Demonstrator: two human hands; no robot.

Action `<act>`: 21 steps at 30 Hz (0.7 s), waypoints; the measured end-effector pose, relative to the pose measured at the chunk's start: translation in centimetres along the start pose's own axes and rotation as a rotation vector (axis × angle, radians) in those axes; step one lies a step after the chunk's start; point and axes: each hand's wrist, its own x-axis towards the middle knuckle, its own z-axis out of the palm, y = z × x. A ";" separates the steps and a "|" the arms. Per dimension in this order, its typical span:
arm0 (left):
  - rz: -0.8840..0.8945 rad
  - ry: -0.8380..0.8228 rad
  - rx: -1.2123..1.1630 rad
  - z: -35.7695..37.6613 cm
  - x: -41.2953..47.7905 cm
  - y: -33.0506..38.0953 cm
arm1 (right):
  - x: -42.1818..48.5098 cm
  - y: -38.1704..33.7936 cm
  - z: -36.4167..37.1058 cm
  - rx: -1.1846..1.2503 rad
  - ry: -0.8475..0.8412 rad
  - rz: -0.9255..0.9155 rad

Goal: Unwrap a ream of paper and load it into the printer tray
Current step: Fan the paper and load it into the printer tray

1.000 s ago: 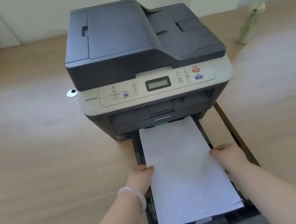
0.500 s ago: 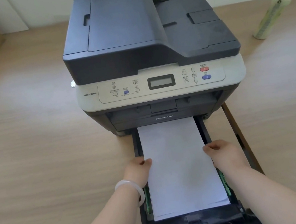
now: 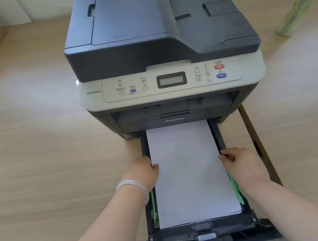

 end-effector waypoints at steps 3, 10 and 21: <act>-0.001 0.032 -0.085 0.5 -1.0 -1.0 | -0.9 1.0 -0.9 -0.032 -0.015 -0.004; -0.015 0.024 -0.114 2.8 -4.8 -2.6 | -3.3 2.8 -0.9 -0.188 -0.120 -0.028; -0.050 -0.002 0.154 4.4 -5.2 -2.0 | -3.5 2.5 0.2 -0.556 -0.231 -0.073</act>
